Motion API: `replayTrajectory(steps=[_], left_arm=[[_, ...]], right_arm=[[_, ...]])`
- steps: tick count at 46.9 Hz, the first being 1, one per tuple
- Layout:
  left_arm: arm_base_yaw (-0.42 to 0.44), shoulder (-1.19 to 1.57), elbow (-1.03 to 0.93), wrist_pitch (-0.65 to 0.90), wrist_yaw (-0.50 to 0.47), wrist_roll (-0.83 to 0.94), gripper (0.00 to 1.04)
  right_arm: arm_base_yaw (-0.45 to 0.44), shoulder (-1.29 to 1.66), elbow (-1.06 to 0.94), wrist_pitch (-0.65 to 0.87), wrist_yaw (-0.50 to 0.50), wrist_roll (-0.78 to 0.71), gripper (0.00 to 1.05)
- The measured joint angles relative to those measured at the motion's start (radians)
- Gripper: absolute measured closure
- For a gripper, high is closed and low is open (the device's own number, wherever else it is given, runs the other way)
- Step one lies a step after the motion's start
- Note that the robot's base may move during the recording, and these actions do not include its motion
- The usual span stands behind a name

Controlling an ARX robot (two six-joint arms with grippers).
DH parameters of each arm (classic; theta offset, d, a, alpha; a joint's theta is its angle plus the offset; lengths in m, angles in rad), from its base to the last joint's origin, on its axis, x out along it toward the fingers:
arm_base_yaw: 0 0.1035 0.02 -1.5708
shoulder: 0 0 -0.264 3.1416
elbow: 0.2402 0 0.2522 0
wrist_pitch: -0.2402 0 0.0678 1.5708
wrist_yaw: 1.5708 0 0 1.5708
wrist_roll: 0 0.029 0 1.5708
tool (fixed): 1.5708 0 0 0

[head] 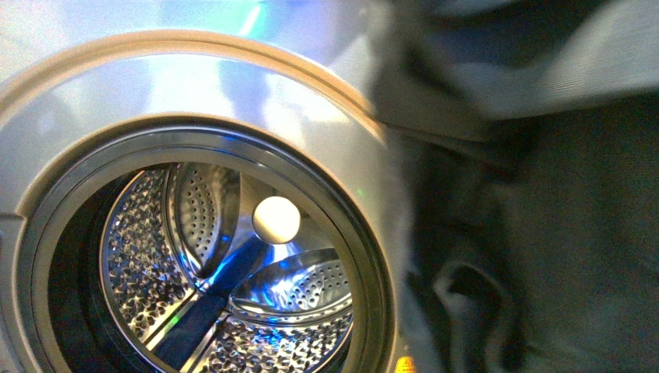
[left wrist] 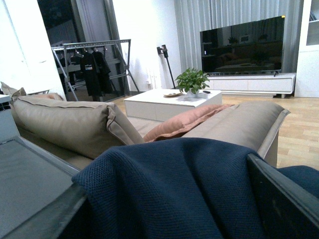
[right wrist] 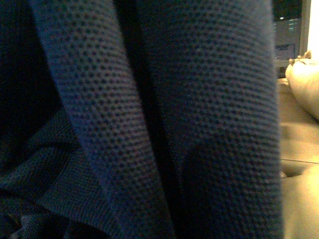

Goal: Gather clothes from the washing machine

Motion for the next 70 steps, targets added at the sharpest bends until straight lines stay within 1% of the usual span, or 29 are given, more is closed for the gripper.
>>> replayTrajectory(steps=[4, 6, 7, 11, 18, 24, 26, 31, 32, 36, 41, 44, 49, 54, 59, 63, 68, 70], left_arm=[[0.000, 0.000, 0.001, 0.000, 0.003, 0.000, 0.10], [0.000, 0.000, 0.002, 0.000, 0.003, 0.001, 0.05], [0.000, 0.000, 0.003, 0.000, 0.003, 0.000, 0.05], [0.000, 0.000, 0.005, 0.000, 0.003, 0.000, 0.07], [-0.001, -0.001, 0.006, 0.000, 0.003, 0.000, 0.07], [0.000, -0.001, 0.006, 0.000, 0.002, 0.000, 0.07], [0.000, -0.001, 0.006, 0.000, 0.002, 0.000, 0.07], [0.000, -0.001, 0.006, 0.000, 0.002, 0.000, 0.07], [0.000, -0.001, 0.006, 0.000, 0.002, 0.000, 0.07], [0.000, -0.001, 0.006, 0.000, 0.002, 0.000, 0.07], [-0.001, -0.002, 0.006, 0.000, 0.003, 0.000, 0.07], [-0.001, -0.001, 0.006, 0.000, 0.002, 0.000, 0.07], [0.000, -0.002, 0.006, 0.000, 0.002, 0.000, 0.07], [0.000, -0.002, 0.006, 0.000, 0.002, 0.000, 0.07], [0.000, -0.002, 0.006, 0.000, 0.002, 0.000, 0.07], [0.000, -0.002, 0.006, 0.000, 0.002, 0.000, 0.07], [0.000, -0.002, 0.006, 0.000, 0.003, 0.000, 0.07], [-0.001, -0.002, 0.006, 0.000, 0.003, 0.000, 0.07]], right_arm=[[-0.048, -0.034, -0.008, -0.017, -0.023, 0.016, 0.97], [-0.091, -0.051, -0.011, -0.023, -0.048, 0.033, 0.97], [-0.104, -0.055, -0.011, -0.025, -0.055, 0.042, 0.97], [-0.201, -0.072, -0.011, -0.030, -0.110, 0.082, 0.97], [-0.443, -0.053, -0.002, -0.022, -0.231, 0.174, 0.97], [-0.719, -0.005, 0.017, 0.030, -0.368, 0.302, 0.97], [-0.791, -0.004, 0.020, 0.046, -0.402, 0.339, 0.97], [-0.938, -0.012, 0.026, 0.074, -0.489, 0.405, 0.97], [-0.983, -0.020, 0.022, 0.072, -0.520, 0.410, 0.97], [-1.086, -0.060, -0.041, 0.026, -0.616, 0.386, 0.97], [-1.151, -0.071, -0.133, -0.036, -0.679, 0.311, 0.97], [-1.184, -0.056, -0.192, -0.087, -0.694, 0.249, 0.97], [-1.226, 0.010, -0.273, -0.154, -0.674, 0.138, 0.97], [-1.242, 0.092, -0.322, -0.175, -0.644, 0.032, 0.97], [-1.238, 0.190, -0.357, -0.154, -0.604, -0.052, 0.97], [-1.204, 0.321, -0.381, -0.094, -0.521, -0.129, 0.97], [-1.165, 0.438, -0.397, -0.058, -0.452, -0.174, 0.97], [-1.141, 0.511, -0.407, -0.050, -0.418, -0.186, 0.86]])
